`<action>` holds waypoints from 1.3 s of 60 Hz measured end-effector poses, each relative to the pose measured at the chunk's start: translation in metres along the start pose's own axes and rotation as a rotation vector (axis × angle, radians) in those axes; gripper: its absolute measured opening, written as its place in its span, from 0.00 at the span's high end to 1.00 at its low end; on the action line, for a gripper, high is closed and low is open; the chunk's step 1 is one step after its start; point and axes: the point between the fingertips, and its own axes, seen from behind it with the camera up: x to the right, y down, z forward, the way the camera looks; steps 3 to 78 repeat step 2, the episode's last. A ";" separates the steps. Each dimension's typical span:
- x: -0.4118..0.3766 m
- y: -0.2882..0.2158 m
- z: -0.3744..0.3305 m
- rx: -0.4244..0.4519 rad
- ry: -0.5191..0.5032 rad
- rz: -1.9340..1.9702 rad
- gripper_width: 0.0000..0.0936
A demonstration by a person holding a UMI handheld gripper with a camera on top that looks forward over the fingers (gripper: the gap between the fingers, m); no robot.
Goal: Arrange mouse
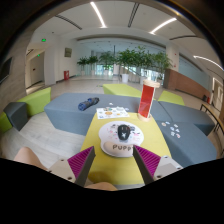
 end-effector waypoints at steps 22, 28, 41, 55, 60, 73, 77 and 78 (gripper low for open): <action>-0.001 -0.001 -0.002 0.004 -0.003 0.001 0.12; -0.001 -0.001 -0.002 0.004 -0.003 0.001 0.12; -0.001 -0.001 -0.002 0.004 -0.003 0.001 0.12; -0.001 -0.001 -0.002 0.004 -0.003 0.001 0.12; -0.001 -0.001 -0.002 0.004 -0.003 0.001 0.12; -0.001 -0.001 -0.002 0.004 -0.003 0.001 0.12; -0.001 -0.001 -0.002 0.004 -0.003 0.001 0.12; -0.001 -0.001 -0.002 0.004 -0.003 0.001 0.12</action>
